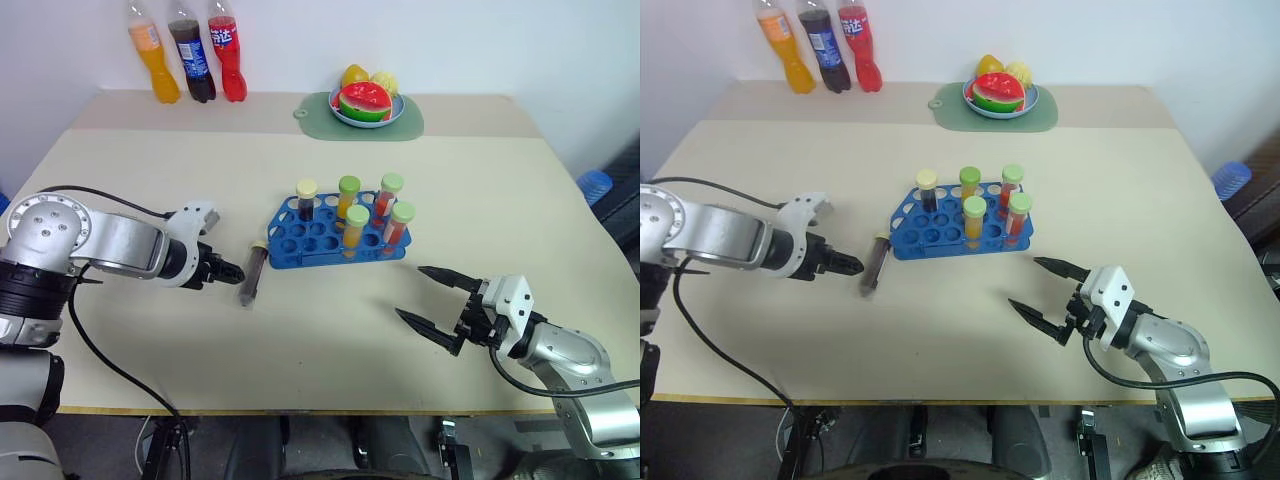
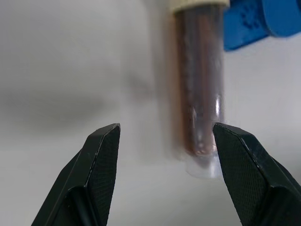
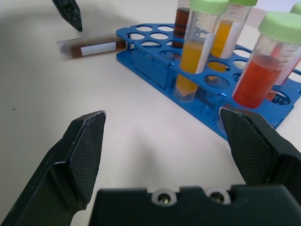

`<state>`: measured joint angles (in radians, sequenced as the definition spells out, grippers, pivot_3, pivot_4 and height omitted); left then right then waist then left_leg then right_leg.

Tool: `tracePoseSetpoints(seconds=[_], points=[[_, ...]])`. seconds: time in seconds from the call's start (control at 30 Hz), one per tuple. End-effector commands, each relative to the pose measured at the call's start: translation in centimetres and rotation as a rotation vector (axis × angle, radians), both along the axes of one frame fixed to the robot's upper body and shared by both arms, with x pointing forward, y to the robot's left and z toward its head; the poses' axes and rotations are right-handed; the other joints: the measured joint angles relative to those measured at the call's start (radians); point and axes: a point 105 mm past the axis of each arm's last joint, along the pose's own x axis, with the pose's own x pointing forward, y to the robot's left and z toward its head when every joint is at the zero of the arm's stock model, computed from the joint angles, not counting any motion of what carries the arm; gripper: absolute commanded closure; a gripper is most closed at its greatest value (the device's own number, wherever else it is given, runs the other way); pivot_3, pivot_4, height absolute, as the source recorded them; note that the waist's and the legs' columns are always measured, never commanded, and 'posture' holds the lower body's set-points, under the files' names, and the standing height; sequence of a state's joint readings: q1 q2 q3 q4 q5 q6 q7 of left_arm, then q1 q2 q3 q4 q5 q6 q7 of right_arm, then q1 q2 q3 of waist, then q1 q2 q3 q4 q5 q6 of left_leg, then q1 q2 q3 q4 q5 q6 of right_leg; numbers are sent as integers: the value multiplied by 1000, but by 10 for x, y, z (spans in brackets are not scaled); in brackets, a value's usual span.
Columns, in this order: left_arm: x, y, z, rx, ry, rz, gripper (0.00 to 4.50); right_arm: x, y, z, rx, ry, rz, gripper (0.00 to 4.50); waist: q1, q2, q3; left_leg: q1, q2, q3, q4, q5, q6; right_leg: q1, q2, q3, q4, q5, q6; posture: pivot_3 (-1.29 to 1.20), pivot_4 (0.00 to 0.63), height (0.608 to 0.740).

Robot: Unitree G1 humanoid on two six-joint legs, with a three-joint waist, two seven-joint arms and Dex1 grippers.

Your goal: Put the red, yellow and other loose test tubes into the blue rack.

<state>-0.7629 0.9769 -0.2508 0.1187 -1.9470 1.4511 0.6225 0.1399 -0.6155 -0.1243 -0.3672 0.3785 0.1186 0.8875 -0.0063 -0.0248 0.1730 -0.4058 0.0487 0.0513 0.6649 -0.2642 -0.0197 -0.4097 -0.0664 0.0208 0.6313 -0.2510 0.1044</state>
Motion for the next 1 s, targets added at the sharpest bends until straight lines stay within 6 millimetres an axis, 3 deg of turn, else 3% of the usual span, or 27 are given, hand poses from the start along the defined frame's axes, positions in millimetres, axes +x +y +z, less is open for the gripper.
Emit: tracePoseSetpoints(seconds=[0.03,0.17,0.27,0.37,0.4,0.73,0.87,0.93,1.0], points=[[2,-8,4,-15,-32,-2,1326,-1,-1,9,6,-27,8,215,2,0,0,0,0,0,0,0,0,0,0,0,0,0,0,0,150,740],[7,-18,-6,11,-30,22,1326,-1,-2,10,6,-29,1,215,6,0,0,0,0,0,0,0,0,0,0,0,-1,0,0,0,150,740],[10,-18,-12,45,-26,61,2176,-2,-4,10,3,-30,-11,215,15,0,0,0,0,0,0,0,0,0,0,0,-1,0,0,0,150,740],[10,-19,-16,61,-17,62,3551,-3,-6,10,2,-30,-18,215,15,0,0,0,0,0,0,0,0,0,0,0,-1,0,0,0,150,740],[11,-19,-16,60,-16,65,3734,-3,-6,10,2,-30,-20,215,15,0,0,0,0,0,0,0,0,0,1,0,-1,0,0,0,150,740],[9,-4,-4,84,-65,86,3735,-4,-6,8,4,-25,-28,215,12,0,0,1,0,0,0,0,0,0,1,1,-1,0,-1,0,150,740],[7,5,5,148,-182,56,3735,-3,-5,7,7,-22,-23,215,18,0,0,0,0,1,0,0,0,0,1,0,-1,0,-1,0,150,740],[13,10,18,180,-345,68,3735,-2,-4,7,9,-21,-16,215,19,0,0,0,0,1,0,0,-1,0,1,0,-2,0,-1,0,150,740],[9,17,13,213,-342,54,3735,-1,-3,6,9,-17,-6,215,19,0,0,0,0,1,0,1,-1,0,1,0,-2,-1,-3,0,150,740]])
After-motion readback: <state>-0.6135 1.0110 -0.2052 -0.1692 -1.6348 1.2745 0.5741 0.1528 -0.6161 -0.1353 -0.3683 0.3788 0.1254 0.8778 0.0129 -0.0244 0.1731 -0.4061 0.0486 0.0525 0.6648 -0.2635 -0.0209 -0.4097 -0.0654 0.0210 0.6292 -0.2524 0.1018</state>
